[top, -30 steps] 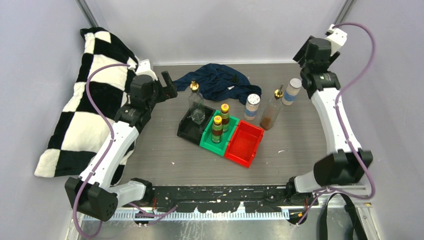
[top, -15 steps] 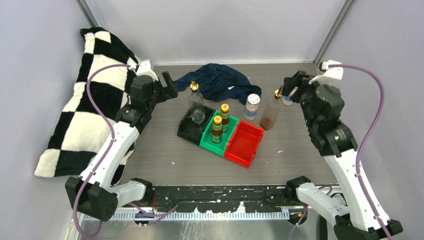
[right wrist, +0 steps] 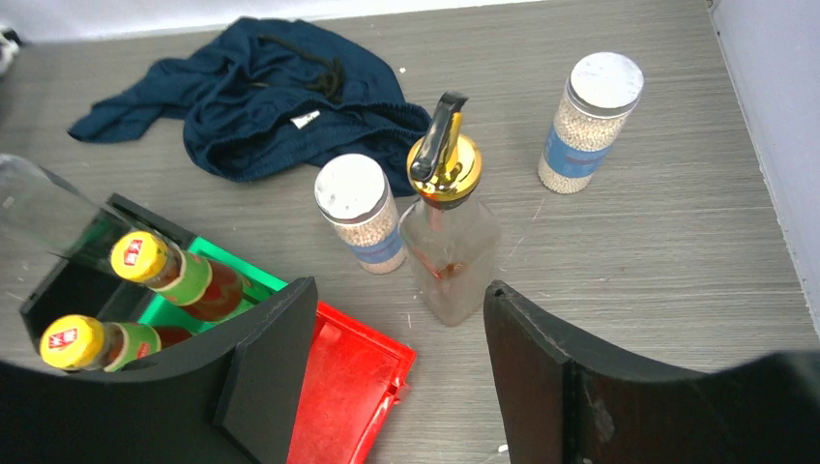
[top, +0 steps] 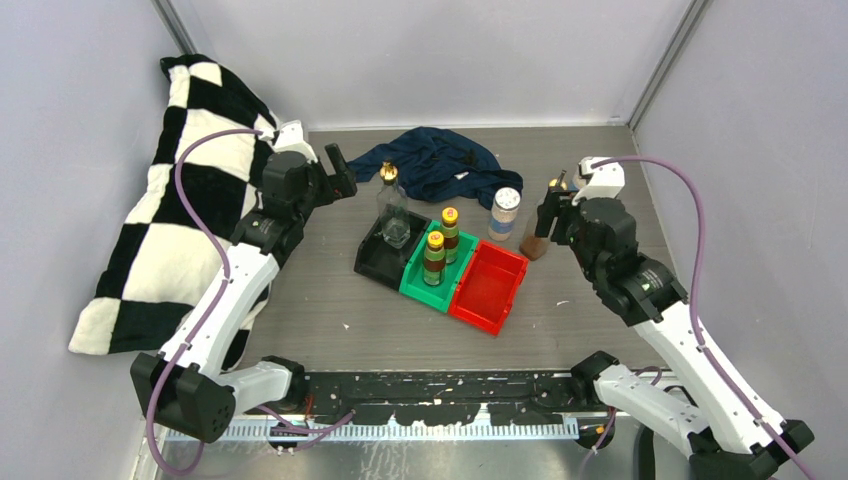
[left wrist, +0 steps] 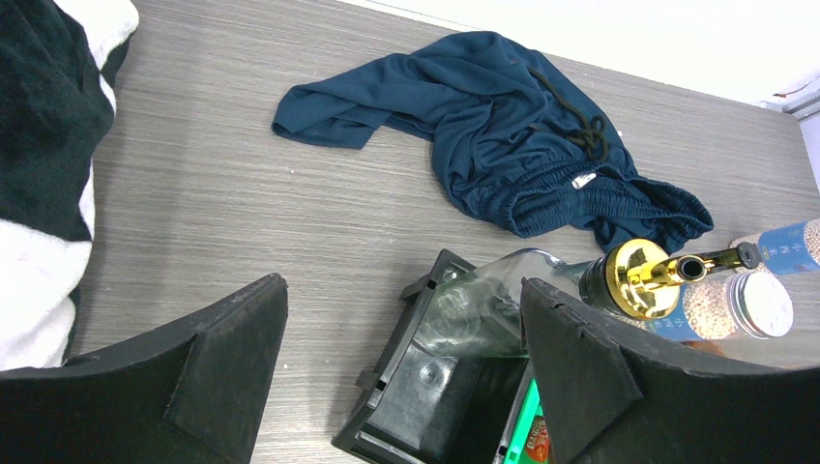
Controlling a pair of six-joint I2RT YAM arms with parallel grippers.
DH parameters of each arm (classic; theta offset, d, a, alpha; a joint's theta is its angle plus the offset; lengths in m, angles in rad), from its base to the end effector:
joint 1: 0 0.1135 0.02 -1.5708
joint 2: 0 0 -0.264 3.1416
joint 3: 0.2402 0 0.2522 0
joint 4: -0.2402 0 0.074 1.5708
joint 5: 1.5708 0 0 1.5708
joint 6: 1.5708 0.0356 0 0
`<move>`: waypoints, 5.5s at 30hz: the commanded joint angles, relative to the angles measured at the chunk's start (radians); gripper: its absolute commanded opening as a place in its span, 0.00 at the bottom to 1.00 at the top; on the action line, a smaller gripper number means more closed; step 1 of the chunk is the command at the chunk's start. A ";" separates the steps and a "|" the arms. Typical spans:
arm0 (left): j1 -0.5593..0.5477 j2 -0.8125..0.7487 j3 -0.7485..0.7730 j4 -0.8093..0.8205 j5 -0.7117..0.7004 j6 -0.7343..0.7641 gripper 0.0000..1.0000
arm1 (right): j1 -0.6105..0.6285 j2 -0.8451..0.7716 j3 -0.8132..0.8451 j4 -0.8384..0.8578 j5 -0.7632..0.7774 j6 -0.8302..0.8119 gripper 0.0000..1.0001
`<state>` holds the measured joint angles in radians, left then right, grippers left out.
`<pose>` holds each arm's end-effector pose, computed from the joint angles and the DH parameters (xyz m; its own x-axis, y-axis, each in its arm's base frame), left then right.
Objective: Organize the condiment bottles
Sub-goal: Pick up the bottle from the center of the board, then place the bottle in the storage box.
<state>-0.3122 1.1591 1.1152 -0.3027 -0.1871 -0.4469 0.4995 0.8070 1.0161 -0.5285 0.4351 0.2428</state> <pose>0.2535 -0.0749 0.3676 -0.3500 -0.3332 -0.8755 -0.0177 0.9368 -0.3495 0.1524 0.0661 0.3803 -0.2875 0.0915 -0.9534 -0.0144 0.9949 0.0998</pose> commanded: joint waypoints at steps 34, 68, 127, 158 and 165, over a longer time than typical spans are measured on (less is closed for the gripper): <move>-0.004 -0.022 -0.015 0.069 0.013 -0.004 0.90 | 0.065 0.204 -0.252 0.621 0.360 -0.155 0.67; -0.004 -0.002 -0.012 0.074 0.015 -0.006 0.90 | -0.107 0.351 -0.183 0.677 0.246 -0.071 0.01; -0.013 -0.048 -0.047 0.086 -0.071 0.000 0.90 | 0.138 0.064 0.369 -0.094 -0.365 -0.068 0.01; -0.016 -0.042 -0.042 0.091 -0.101 0.020 0.90 | 0.440 0.363 0.535 -0.062 -0.487 -0.219 0.01; -0.016 -0.045 -0.041 0.093 -0.109 0.024 0.90 | 0.548 0.468 0.601 -0.063 -0.444 -0.237 0.01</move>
<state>-0.3256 1.1400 1.0668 -0.2657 -0.2707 -0.4374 0.9997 1.2518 1.5360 -0.6933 -0.0486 0.0257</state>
